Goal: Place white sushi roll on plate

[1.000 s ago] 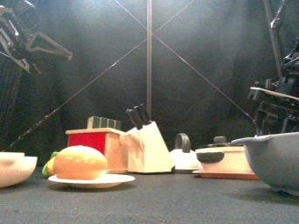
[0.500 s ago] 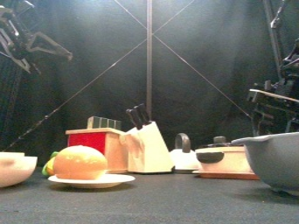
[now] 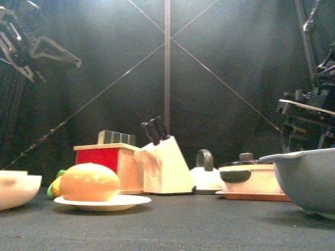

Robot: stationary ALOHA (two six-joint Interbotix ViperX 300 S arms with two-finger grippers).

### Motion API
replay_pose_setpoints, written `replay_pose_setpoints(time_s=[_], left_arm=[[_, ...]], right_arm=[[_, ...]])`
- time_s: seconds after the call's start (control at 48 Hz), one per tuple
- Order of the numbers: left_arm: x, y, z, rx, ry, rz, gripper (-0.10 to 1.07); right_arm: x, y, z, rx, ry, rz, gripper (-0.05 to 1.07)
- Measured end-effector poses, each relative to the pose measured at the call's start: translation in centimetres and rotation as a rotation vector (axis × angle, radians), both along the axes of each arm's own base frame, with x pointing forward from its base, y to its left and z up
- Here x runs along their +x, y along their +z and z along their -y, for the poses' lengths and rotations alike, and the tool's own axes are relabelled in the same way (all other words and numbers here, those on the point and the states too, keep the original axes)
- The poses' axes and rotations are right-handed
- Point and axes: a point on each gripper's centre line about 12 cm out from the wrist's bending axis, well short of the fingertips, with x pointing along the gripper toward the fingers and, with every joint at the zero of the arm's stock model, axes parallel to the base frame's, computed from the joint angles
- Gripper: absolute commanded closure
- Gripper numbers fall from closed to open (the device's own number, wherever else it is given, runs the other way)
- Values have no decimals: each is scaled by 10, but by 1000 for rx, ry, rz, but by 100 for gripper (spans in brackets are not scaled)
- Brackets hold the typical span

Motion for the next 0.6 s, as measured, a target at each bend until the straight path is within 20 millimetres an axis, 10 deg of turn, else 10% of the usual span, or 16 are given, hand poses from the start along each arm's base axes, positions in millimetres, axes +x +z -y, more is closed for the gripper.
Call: replay_pose_setpoints(time_s=[0.604], left_arm=[[0, 0, -1, -1, 5, 2, 61]], right_arm=[[1, 0, -1, 4, 9, 8, 13]])
